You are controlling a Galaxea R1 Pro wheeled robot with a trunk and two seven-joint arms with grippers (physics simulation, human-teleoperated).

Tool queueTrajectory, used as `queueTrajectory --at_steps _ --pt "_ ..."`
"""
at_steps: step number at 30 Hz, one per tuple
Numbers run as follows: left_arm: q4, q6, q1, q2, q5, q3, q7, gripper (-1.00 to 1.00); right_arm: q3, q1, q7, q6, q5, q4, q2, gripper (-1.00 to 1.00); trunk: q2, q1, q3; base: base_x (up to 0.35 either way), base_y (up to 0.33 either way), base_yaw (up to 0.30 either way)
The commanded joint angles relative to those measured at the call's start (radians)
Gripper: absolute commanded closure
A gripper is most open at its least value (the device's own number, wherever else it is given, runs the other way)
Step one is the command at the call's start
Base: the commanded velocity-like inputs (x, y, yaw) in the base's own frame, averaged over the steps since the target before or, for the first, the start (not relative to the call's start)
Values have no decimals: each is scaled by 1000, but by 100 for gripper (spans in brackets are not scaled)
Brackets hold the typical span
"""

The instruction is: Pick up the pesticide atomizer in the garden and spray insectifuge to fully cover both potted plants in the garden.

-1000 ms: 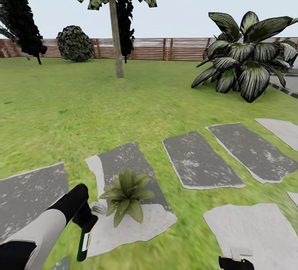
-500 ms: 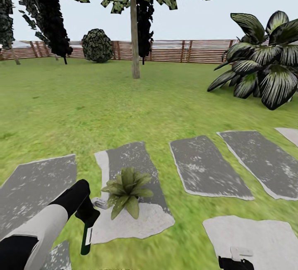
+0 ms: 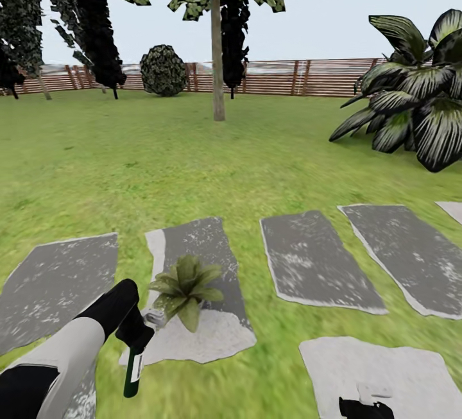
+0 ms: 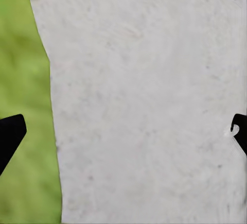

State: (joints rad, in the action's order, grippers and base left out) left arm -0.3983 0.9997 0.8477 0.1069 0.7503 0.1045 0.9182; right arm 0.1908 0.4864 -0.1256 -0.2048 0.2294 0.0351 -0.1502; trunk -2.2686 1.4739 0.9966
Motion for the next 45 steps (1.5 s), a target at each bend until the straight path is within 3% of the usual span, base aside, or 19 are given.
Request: queueTrajectory --at_steps 1,10,20,36,45 --pt "-2 4 1 0 7 4 10 100 9 0 -2 -2 9 0 0 -100 0 0 1 -141 -307 274" --pt "-11 5 1 1 7 3 10 100 9 0 -2 -2 8 0 1 -100 0 0 1 -63 -306 252" --pt "-11 6 1 0 7 3 10 100 10 0 -2 -2 8 -1 3 -100 0 0 1 221 -249 37" --pt "5 5 -15 8 6 8 10 100 10 0 -2 -2 8 0 4 -100 0 0 1 115 -277 263" --pt "9 3 -18 19 5 6 9 100 9 0 -2 -2 8 -1 1 -100 0 0 1 -15 -56 190"
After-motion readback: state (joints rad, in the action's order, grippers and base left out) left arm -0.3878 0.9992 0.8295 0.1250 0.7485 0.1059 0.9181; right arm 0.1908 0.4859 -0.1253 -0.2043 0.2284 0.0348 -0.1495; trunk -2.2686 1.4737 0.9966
